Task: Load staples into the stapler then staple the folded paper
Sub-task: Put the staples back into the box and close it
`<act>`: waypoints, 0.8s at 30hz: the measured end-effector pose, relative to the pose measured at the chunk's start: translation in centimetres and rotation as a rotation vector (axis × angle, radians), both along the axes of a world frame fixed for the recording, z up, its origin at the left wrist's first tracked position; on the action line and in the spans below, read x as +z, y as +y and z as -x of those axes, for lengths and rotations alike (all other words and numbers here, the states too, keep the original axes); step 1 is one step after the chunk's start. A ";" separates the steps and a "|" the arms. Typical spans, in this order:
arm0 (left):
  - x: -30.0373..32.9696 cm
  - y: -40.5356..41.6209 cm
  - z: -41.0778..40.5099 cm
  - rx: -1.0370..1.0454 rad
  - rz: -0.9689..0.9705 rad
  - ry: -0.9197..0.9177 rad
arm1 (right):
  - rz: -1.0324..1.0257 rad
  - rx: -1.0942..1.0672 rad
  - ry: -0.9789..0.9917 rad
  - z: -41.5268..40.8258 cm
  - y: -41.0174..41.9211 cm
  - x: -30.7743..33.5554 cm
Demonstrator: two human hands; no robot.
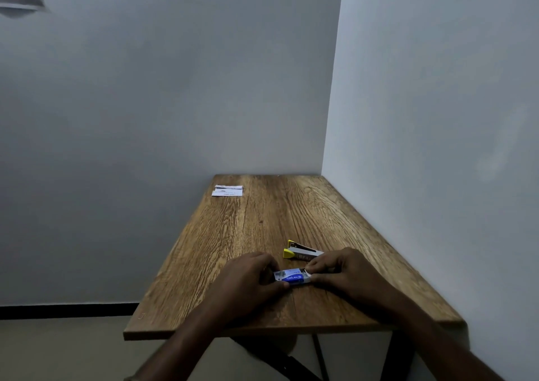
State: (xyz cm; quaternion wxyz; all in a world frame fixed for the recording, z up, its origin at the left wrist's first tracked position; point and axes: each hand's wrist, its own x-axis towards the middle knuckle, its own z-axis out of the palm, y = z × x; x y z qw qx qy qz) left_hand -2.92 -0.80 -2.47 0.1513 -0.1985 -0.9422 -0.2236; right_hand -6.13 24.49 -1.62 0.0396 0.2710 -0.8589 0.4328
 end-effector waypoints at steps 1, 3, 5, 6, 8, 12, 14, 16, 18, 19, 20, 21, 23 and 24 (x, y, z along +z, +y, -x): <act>0.0 0.0 0.0 0.001 0.000 -0.002 | -0.001 0.004 0.007 0.0 0.0 -0.1; 0.0 0.0 0.0 0.003 -0.004 -0.005 | -0.007 0.006 0.020 0.0 -0.2 -0.1; 0.0 0.0 0.1 0.004 -0.007 -0.004 | -0.008 0.010 0.030 0.1 -0.3 -0.2; 0.0 0.0 0.1 0.005 -0.008 -0.008 | -0.006 0.009 0.033 0.1 -0.3 -0.2; 0.0 0.0 0.1 0.008 -0.007 -0.015 | -0.006 0.001 0.043 0.1 -0.4 -0.3; -0.1 0.0 0.1 0.006 -0.010 -0.018 | -0.054 0.008 0.078 0.4 -0.6 -0.2; -0.1 -0.1 0.1 0.005 -0.005 -0.010 | -0.105 0.018 0.092 0.6 -0.6 0.1; -0.2 -0.1 0.1 0.011 -0.001 -0.004 | -0.153 0.033 0.102 0.8 -0.6 0.4; -0.2 -0.1 0.2 0.013 0.000 -0.005 | -0.181 0.053 0.109 0.9 -0.7 0.7; -0.2 -0.1 0.2 0.011 -0.001 -0.008 | -0.187 0.065 0.108 0.9 -0.7 0.8; -0.1 -0.1 0.1 0.010 -0.005 -0.012 | -0.190 0.077 0.108 0.9 -0.8 0.8; -0.1 -0.1 0.1 0.008 -0.011 -0.017 | -0.191 0.086 0.110 0.9 -0.8 0.8; -0.1 -0.1 0.1 0.000 -0.025 -0.024 | -0.169 0.089 0.115 0.7 -1.0 0.7; 0.0 -0.1 0.1 -0.001 -0.032 -0.025 | -0.140 0.083 0.112 0.6 -1.0 0.6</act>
